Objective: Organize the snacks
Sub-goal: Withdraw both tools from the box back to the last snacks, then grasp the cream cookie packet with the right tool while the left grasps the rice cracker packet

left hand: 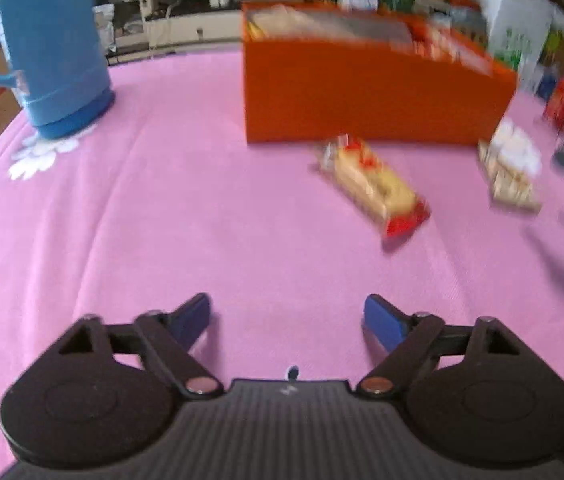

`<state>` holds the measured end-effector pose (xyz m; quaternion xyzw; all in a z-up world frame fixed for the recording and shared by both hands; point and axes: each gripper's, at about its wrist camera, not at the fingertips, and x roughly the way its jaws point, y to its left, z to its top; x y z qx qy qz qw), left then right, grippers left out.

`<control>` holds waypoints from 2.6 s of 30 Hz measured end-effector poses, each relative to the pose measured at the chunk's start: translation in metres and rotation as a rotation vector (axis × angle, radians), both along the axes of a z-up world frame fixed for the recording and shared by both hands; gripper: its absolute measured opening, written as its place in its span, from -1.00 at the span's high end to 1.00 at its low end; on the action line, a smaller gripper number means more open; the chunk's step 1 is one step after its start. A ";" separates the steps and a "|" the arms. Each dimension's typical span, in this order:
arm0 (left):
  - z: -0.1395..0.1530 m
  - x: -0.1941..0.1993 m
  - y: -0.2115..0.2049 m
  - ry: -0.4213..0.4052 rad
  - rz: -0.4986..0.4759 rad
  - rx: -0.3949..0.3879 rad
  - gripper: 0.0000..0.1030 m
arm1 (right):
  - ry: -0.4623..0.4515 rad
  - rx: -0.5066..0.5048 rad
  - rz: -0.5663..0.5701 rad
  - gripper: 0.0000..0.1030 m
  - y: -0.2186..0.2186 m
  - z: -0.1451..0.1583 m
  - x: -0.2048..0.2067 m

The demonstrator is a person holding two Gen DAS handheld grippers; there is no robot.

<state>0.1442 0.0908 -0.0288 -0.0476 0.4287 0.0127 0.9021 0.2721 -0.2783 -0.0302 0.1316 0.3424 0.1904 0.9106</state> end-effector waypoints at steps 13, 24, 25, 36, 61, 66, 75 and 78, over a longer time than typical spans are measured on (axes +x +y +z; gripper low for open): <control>-0.016 0.118 -0.054 -0.024 0.109 -0.091 -0.72 | -0.034 -0.241 0.071 -0.81 0.041 -0.020 0.010; -0.021 0.100 -0.057 -0.012 -0.033 0.061 -0.11 | -0.009 -0.325 0.078 -0.76 0.066 -0.038 0.044; -0.021 0.094 -0.053 -0.009 -0.038 0.062 -0.11 | -0.015 -0.362 0.095 -0.68 0.071 -0.039 0.041; -0.020 0.039 -0.020 0.013 -0.075 0.053 -0.13 | -0.017 -0.211 0.335 -0.48 0.065 -0.030 -0.007; -0.013 0.071 0.001 -0.123 -0.011 -0.057 -0.98 | 0.012 -0.162 0.316 -0.80 0.083 -0.026 0.015; -0.016 0.080 -0.020 -0.151 -0.071 0.057 -0.98 | 0.019 -0.208 0.291 -0.80 0.100 -0.034 0.022; -0.038 0.095 -0.029 -0.081 -0.134 0.098 -0.81 | -0.062 -0.367 0.330 -0.80 0.115 -0.036 0.006; -0.032 0.095 -0.025 -0.098 -0.158 0.058 0.15 | -0.068 -0.372 0.322 -0.64 0.114 -0.037 0.006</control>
